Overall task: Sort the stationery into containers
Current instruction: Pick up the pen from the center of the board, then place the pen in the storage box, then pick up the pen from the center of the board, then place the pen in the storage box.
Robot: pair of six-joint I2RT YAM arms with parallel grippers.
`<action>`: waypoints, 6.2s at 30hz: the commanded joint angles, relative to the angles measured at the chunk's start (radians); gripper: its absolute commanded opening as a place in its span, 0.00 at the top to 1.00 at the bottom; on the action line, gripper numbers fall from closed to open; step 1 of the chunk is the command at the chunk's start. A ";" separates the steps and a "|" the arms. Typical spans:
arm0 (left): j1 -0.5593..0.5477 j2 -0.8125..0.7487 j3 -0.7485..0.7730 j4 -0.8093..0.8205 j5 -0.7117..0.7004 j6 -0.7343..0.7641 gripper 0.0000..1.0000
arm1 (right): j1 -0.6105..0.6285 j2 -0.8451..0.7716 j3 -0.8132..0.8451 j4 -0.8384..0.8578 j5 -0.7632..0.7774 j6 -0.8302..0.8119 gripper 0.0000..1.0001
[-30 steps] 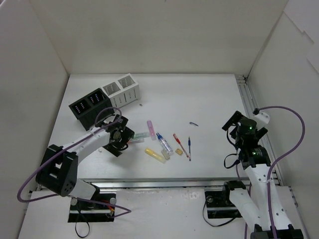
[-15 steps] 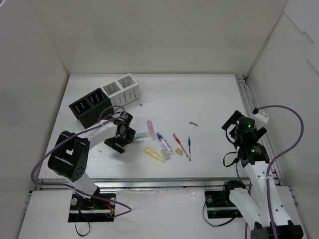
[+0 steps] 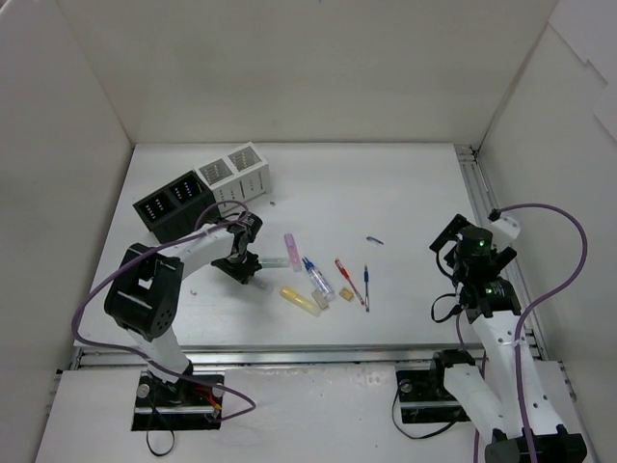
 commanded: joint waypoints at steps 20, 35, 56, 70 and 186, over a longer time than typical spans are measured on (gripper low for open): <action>-0.029 -0.588 0.043 0.468 -0.767 1.138 1.00 | 0.000 -0.089 0.004 0.042 0.008 -0.009 0.02; 0.454 -0.349 0.060 0.919 -0.486 1.378 1.00 | 0.000 -0.040 0.010 0.044 0.057 -0.015 0.02; 0.478 -0.219 -0.001 0.987 -0.524 1.168 0.99 | -0.002 -0.052 -0.008 0.045 0.068 -0.016 0.02; 0.435 -0.401 0.072 0.489 -0.434 0.899 0.00 | -0.003 -0.071 -0.011 0.047 0.049 -0.012 0.02; 0.493 -0.244 -0.026 0.940 -0.518 1.010 0.74 | 0.222 0.015 -0.061 0.238 0.063 -0.147 0.02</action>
